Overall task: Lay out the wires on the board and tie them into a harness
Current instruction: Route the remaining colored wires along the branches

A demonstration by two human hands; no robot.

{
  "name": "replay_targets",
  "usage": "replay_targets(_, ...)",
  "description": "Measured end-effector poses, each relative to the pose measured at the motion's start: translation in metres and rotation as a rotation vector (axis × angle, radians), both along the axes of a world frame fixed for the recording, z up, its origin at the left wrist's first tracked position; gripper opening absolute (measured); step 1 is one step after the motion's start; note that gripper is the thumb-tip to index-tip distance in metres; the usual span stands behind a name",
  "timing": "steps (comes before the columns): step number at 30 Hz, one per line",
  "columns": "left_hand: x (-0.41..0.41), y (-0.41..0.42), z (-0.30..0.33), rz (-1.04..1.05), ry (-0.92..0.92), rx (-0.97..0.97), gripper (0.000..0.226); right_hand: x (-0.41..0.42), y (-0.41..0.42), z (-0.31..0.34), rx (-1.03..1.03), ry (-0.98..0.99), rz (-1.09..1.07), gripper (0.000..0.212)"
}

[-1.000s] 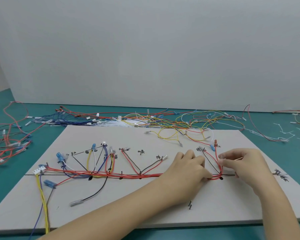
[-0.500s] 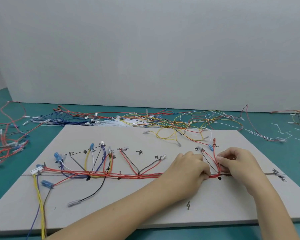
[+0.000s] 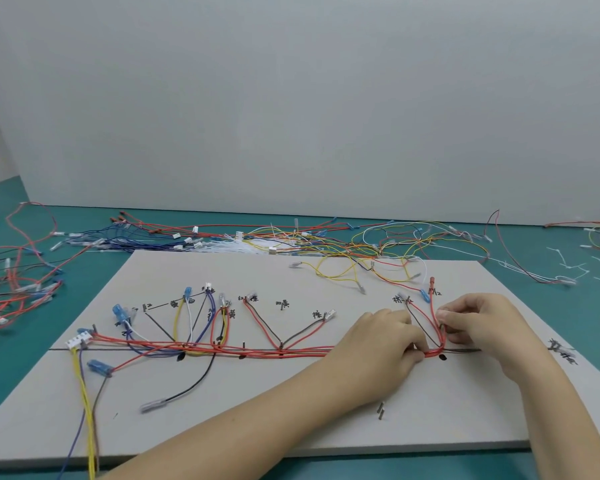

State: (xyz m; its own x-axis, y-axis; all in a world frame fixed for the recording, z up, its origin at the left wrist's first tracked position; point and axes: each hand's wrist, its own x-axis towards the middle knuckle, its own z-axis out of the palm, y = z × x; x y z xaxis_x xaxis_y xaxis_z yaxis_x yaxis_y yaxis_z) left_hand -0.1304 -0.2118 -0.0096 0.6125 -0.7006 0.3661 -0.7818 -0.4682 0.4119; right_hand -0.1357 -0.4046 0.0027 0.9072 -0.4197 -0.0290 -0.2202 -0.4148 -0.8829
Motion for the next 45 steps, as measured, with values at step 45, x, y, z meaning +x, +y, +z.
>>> replay_targets(45, 0.003, -0.018, -0.002, 0.041, 0.089, 0.036, 0.012, -0.002, 0.002, -0.002, 0.128, -0.086, -0.048, 0.006)
